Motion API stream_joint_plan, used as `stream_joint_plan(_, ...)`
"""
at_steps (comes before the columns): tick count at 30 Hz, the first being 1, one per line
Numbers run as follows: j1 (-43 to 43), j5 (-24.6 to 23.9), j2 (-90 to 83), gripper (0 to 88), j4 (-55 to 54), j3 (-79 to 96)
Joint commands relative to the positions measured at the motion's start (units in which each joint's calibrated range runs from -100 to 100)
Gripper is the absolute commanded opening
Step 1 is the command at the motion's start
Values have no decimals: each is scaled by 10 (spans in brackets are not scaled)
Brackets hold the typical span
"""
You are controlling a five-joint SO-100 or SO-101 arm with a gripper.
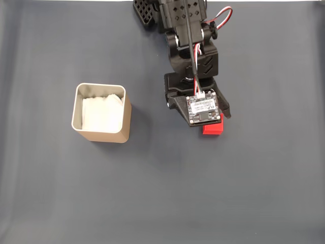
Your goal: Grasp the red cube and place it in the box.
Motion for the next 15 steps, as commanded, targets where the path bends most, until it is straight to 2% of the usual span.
stream_joint_plan(1,4,2,-1,339,-7,-1)
stream_joint_plan(15,11,0,0,301,-14,1)
